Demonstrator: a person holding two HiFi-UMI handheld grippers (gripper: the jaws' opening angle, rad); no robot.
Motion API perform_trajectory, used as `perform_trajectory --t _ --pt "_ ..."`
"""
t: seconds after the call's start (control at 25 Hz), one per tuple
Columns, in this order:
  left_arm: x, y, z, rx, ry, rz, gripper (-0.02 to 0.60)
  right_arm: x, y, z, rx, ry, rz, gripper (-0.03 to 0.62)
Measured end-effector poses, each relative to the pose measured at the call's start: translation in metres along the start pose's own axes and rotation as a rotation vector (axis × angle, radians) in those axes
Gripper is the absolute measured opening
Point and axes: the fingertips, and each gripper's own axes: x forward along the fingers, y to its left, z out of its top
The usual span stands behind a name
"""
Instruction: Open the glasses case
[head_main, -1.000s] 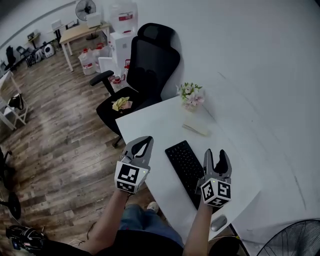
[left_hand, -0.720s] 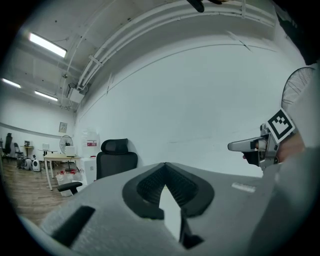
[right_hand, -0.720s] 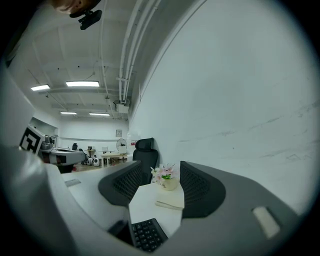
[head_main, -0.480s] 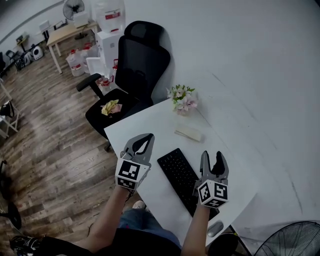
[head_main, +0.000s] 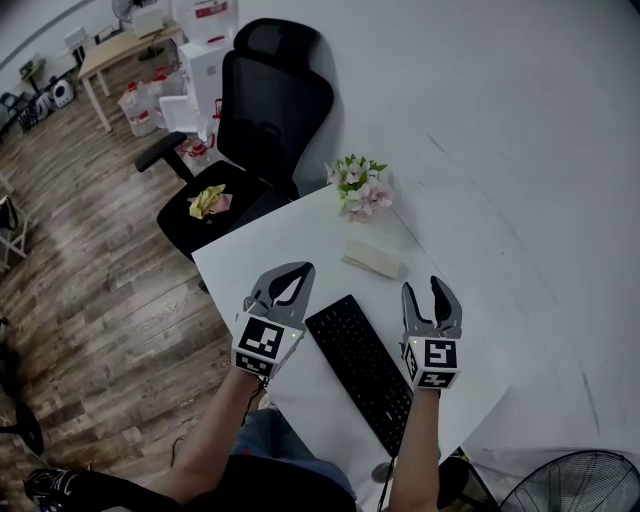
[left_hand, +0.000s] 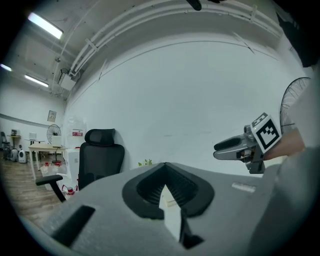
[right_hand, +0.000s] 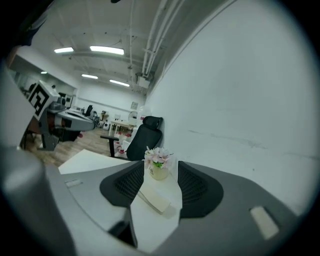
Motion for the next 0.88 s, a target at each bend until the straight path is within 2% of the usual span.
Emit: perform_trajectory --t 0.2,0.4,0.64,0.88 --pt "0.011 0.001 -0.022 -0.026 0.038 -0.006 0.008 0.044 0.01 -0.026 -0.271 0.127 0.126 0.199" --pt "0.02 0.007 -0.036 -0.048 0.059 -0.001 0.008 0.081 0.018 -0.075 -0.523 0.271 0.248 0.189" --pt "0.031 0.011 -0.052 -0.064 0.085 0.002 0.008 0.112 0.019 -0.136 -0.696 0.406 0.356 0.172" --pt "0.039 0.009 -0.061 -0.067 0.103 -0.003 0.008 0.129 0.025 -0.174 -0.808 0.484 0.422 0.157"
